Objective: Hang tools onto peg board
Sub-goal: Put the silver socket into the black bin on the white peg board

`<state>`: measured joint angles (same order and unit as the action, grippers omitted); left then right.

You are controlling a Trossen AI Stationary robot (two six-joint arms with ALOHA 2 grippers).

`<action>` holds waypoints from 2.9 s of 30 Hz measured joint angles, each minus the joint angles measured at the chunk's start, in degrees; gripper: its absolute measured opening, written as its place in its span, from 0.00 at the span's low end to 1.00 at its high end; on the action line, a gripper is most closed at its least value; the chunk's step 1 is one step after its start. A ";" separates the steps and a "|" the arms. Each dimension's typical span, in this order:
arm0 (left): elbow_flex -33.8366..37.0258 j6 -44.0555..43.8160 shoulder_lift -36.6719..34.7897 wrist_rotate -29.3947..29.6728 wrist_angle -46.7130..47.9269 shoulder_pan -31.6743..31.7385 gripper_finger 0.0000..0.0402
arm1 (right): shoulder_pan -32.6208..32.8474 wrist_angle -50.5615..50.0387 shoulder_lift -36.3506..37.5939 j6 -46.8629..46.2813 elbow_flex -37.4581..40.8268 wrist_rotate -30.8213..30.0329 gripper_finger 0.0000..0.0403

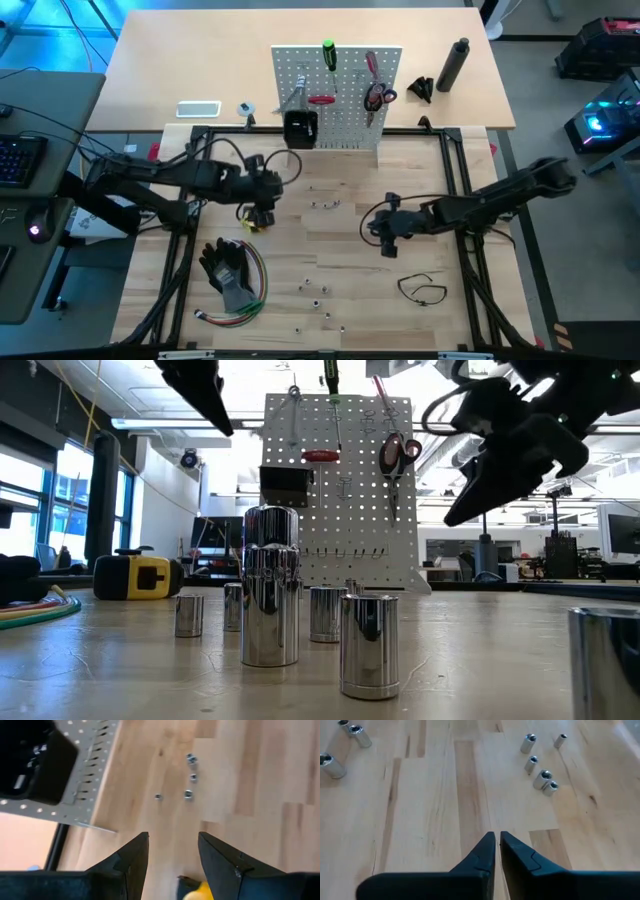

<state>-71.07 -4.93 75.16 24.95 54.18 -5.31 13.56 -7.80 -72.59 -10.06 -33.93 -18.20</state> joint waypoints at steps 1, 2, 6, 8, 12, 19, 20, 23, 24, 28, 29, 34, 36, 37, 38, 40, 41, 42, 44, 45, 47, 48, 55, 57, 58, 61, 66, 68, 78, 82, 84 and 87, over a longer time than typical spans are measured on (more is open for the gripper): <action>0.00 -0.40 0.00 -0.01 0.09 -0.87 0.41 | 0.00 0.36 -0.46 0.04 0.00 0.02 0.06; 0.00 -0.70 0.00 0.00 0.12 -1.65 0.41 | 0.00 0.45 -0.94 0.02 0.00 0.02 0.08; 0.99 -1.92 0.00 0.09 -1.27 -4.52 0.41 | 0.00 0.35 -2.13 -0.01 0.00 0.02 0.13; 2.43 -2.38 0.05 0.07 -1.71 -5.60 0.41 | 0.00 0.32 -2.20 -0.15 0.00 0.02 0.16; 7.23 -3.71 0.18 0.13 -5.00 -7.01 0.41 | 0.00 0.32 -2.20 0.01 0.00 0.82 0.21; 18.28 -5.75 0.26 -0.10 -16.76 -7.55 0.41 | 0.00 0.02 -2.17 0.02 0.00 2.12 0.22; 19.74 -5.99 0.26 -0.29 -18.82 -7.51 0.41 | 0.00 -0.21 -2.17 0.02 0.00 2.16 0.22; 23.97 -6.05 0.26 -0.78 -25.26 -7.51 0.41 | 0.00 -1.41 -2.17 -0.24 0.00 2.44 0.22; 25.15 -6.08 0.26 -0.95 -26.92 -7.51 0.41 | 0.00 -2.15 -2.17 -0.41 0.00 2.48 0.22; 28.70 -6.08 0.26 -1.84 -33.63 -7.51 0.41 | 0.00 -4.62 -2.17 -1.87 0.00 2.75 0.22; 29.46 -6.07 0.26 -1.94 -35.04 -7.51 0.41 | 0.00 -5.04 -2.16 -2.12 0.00 3.05 0.22; 33.01 -5.86 0.24 -1.97 -42.57 -7.51 0.41 | 0.00 -5.30 -2.15 -3.00 0.00 5.24 0.22; 34.36 -5.48 0.31 -1.95 -45.66 -7.50 0.41 | 0.00 -5.31 -2.15 -2.99 0.00 5.29 0.22; 35.10 -5.44 0.31 -1.95 -47.24 -7.47 0.41 | 0.00 -5.52 -2.15 -2.97 0.00 5.25 0.22; 35.73 -5.43 0.31 -1.95 -48.37 -7.47 0.41 | 0.00 -6.14 -2.12 -2.95 0.00 5.08 0.22; 36.61 -5.42 0.57 -1.92 -50.28 -7.47 0.41 | 0.00 -8.84 -1.91 -3.09 0.00 4.17 0.22; 36.85 -5.44 0.69 -1.95 -50.86 -7.47 0.41 | 0.00 -10.67 -1.76 -3.52 0.00 3.13 0.22; 37.17 -5.42 0.72 -1.95 -51.35 -7.47 0.41 | 0.00 -12.32 -1.56 -4.30 0.00 1.84 0.22; 37.87 -5.44 0.72 -1.92 -52.32 -7.47 0.41 | 0.00 -15.63 -0.92 -5.86 0.00 -1.02 0.22; 38.35 -5.42 0.72 -1.93 -53.23 -7.47 0.41 | 0.00 -16.85 -0.57 -6.54 0.00 -2.68 0.22; 39.28 -5.41 0.72 -1.88 -55.00 -7.47 0.41 | 0.00 -19.21 0.51 -7.85 0.00 -5.58 0.22; 39.60 -5.29 0.72 -1.88 -55.76 -7.38 0.41 | 0.00 -20.29 1.25 -8.43 0.00 -6.97 0.22; 40.28 -4.90 0.72 -1.77 -58.07 -6.52 0.41 | 0.00 -31.48 10.30 -17.54 -0.04 -20.08 0.22; 40.28 -4.42 0.72 -1.79 -58.06 -6.29 0.41 | 0.00 -34.02 13.85 -19.95 -0.04 -22.96 0.22; 40.28 -4.42 0.72 -1.79 -58.11 -6.29 0.41 | 0.00 -34.46 15.74 -20.64 -0.04 -24.30 0.22; 40.28 -3.75 0.72 -1.70 -58.56 -6.29 0.41 | 0.26 -34.14 20.92 -20.24 -0.07 -26.66 0.22; 40.28 -2.91 0.72 -1.14 -58.86 -6.29 0.41 | 1.03 -27.34 27.30 -12.51 -0.07 -28.50 0.22; 40.28 -2.93 0.72 -0.39 -58.85 -6.29 0.41 | 1.36 -22.62 28.78 -7.69 -0.07 -28.38 0.22; 40.28 -3.39 0.72 -0.15 -58.64 -6.29 0.41 | 0.43 -3.51 27.27 10.36 -0.09 -19.51 0.22; 40.28 -4.23 0.72 -0.14 -57.81 -6.29 0.41 | -0.57 -3.08 25.11 10.12 -0.09 -16.74 0.22; 40.28 -4.46 0.72 -0.11 -56.94 -6.29 0.41 | -0.88 -2.99 23.96 9.93 -0.09 -15.03 0.22; 40.28 -4.48 0.72 -0.06 -56.20 -6.29 0.41 | -1.23 -1.96 21.64 9.92 -0.09 -11.56 0.22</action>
<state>-30.79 -9.41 75.88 24.89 -2.02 -11.60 12.33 -9.77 -50.95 -0.15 -34.02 -29.75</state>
